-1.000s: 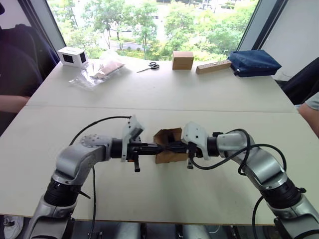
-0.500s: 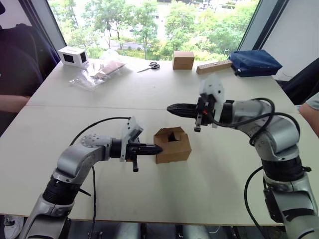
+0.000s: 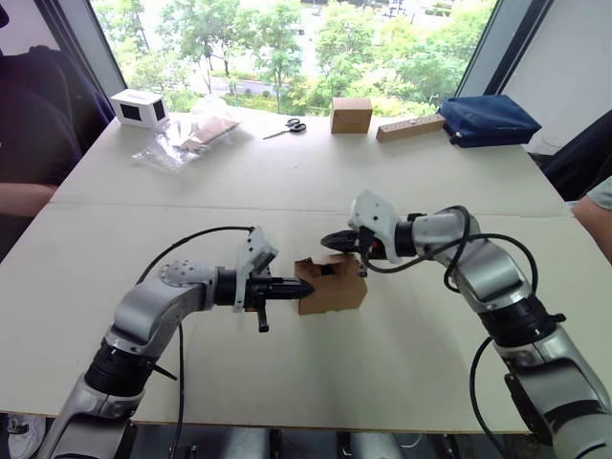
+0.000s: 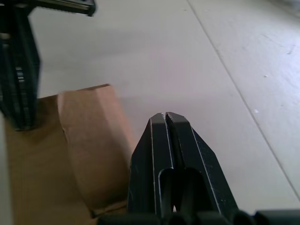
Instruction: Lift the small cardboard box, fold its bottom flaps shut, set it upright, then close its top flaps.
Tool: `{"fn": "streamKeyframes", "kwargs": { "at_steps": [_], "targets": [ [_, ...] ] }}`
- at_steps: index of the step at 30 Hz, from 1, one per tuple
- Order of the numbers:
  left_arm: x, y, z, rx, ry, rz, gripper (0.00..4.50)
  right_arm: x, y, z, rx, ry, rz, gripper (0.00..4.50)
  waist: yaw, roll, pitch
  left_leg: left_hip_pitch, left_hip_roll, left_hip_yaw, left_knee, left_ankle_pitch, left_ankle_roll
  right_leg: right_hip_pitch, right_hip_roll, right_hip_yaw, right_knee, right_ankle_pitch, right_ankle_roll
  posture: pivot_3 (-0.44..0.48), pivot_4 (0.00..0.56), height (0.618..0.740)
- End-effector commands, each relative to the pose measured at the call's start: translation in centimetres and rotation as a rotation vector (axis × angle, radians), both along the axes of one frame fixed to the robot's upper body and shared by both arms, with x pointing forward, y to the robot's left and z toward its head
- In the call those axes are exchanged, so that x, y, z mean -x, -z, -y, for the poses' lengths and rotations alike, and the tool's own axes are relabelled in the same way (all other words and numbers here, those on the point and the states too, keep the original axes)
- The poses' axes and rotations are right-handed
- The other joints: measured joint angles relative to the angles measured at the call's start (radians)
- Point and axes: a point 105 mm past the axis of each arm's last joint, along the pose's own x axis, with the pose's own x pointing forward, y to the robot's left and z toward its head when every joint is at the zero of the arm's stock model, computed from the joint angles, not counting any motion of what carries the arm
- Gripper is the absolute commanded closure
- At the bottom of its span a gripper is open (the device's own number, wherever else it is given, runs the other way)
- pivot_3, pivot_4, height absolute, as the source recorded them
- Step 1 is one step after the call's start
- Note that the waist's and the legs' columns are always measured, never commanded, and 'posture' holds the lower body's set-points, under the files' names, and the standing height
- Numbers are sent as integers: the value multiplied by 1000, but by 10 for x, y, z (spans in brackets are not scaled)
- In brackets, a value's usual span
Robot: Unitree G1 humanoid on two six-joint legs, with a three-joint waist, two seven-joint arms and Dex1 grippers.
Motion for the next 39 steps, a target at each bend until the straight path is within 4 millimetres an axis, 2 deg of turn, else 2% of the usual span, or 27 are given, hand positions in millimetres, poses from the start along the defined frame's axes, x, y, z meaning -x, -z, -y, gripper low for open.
{"fn": "streamKeyframes", "kwargs": {
  "at_steps": [1,5,11,16,21,26,32,34,36,39],
  "targets": [
    [0,1,0,-5,-7,7,4456,10,-13,1,-18,-26,37,4500,0,0,0,0,0,0,0,0,0,0,0,0,0,0,0,0,150,740],
    [-2,-1,-2,-1,-12,7,4456,17,-3,3,-8,-19,12,4500,1,0,0,0,0,0,0,0,0,0,0,0,0,-1,-2,0,150,740],
    [-8,-29,-8,125,-22,-39,4456,17,2,2,-8,-7,7,4500,0,0,0,0,0,0,0,0,0,0,0,0,0,-1,-2,0,150,740],
    [-17,-36,-9,155,-64,-26,4456,16,2,1,-7,-4,12,4500,0,0,0,0,0,0,0,0,0,0,0,0,0,-1,-1,0,150,740],
    [-34,-23,0,107,-134,19,4456,17,2,0,-12,-1,12,4500,2,0,0,0,0,0,0,0,0,0,0,0,0,0,-1,0,150,740],
    [-51,-19,2,126,-204,37,4456,19,0,0,-17,2,16,4500,1,0,0,0,0,0,0,0,0,0,0,0,-1,0,0,0,150,740],
    [-47,-15,7,106,-164,37,4456,23,-6,3,-27,7,21,4500,1,0,0,0,0,0,0,0,0,0,0,0,-1,0,0,0,150,740],
    [-48,-13,7,100,-164,39,4456,24,-15,4,-55,12,31,4500,1,0,0,0,0,0,0,0,0,0,0,0,-1,0,0,0,150,740],
    [-48,-14,8,104,-164,39,4456,37,-21,3,-85,-28,5,4500,3,0,0,0,0,0,0,0,0,0,0,0,-1,0,0,0,150,740],
    [-46,-12,10,100,-154,41,4456,55,-13,3,-50,-77,-36,4500,3,0,0,0,0,-1,0,0,0,0,-3,-1,-1,0,0,0,150,740]
  ]
}}
